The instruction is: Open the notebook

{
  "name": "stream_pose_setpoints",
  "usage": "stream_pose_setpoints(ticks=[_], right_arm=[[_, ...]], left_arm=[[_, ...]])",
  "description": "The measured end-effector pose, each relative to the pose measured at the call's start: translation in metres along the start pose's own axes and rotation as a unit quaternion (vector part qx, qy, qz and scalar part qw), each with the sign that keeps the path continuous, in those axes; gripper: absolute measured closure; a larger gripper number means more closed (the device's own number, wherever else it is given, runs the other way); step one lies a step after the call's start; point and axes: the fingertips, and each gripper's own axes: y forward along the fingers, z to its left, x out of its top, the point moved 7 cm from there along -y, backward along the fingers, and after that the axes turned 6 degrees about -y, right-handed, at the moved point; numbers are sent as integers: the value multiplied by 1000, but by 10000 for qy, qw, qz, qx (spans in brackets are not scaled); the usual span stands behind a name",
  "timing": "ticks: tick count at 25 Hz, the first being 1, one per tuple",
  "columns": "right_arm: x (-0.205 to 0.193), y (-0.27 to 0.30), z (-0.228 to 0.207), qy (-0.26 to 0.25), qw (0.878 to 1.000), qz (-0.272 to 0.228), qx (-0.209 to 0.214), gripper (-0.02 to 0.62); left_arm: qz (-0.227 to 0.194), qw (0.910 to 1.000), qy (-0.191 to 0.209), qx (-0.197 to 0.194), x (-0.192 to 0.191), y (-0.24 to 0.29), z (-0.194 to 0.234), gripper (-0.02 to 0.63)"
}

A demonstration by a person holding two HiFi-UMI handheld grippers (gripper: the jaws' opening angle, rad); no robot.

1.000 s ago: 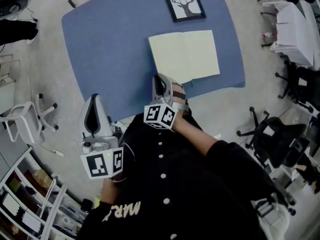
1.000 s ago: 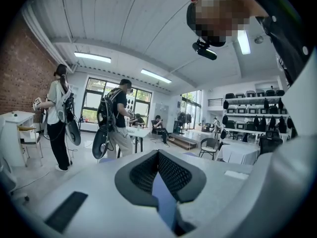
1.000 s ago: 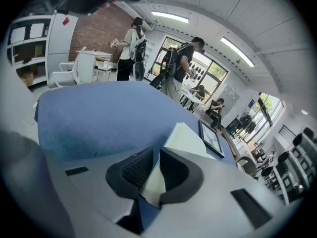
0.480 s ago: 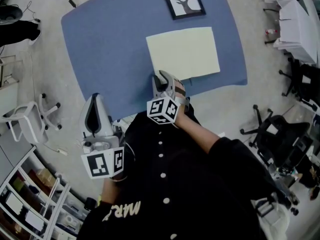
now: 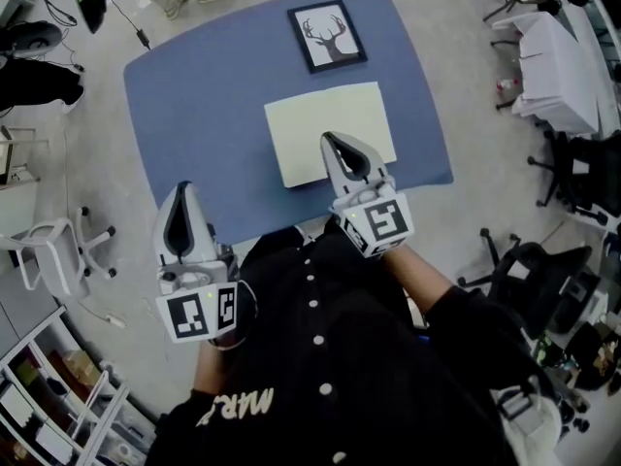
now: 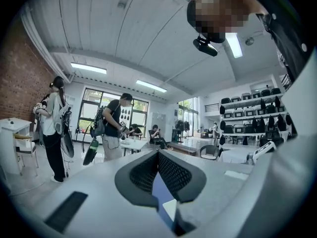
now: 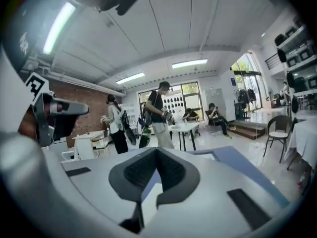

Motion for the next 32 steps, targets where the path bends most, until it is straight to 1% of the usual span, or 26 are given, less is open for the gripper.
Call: stream_pose_setpoints(ticks=[2, 6, 10, 15, 18, 23, 28, 32], right_arm=[[30, -20, -20, -199, 9988, -429, -146, 591], [83, -58, -58, -49, 9923, -1168, -416, 591], [117, -82, -95, -211, 9851, -1485, -839, 592], [140, -108, -124, -175, 9778, -1873, -919, 592], [151, -124, -139, -357, 9737, -1969, -1086, 592], [158, -147, -155, -537, 9646, -2227, -1304, 591], [148, -151, -160, -533, 9655, -2091, -1455, 591], [137, -150, -161, -483, 9691, -1940, -1448, 591]], left_arm=[[-147, 9999, 42, 6, 9, 0, -9, 603], [-409, 9990, 163, 23, 24, 3, -24, 603], [-624, 9977, 275, 16, 37, 13, -35, 603], [-862, 9955, 397, 60, 50, 15, -43, 603], [-982, 9941, 439, 146, 56, 13, -43, 603], [-1198, 9908, 457, 440, 65, 2, -39, 603], [-1353, 9879, 506, 568, 69, -10, -38, 603], [-1325, 9876, 509, 667, 67, -15, -36, 603]])
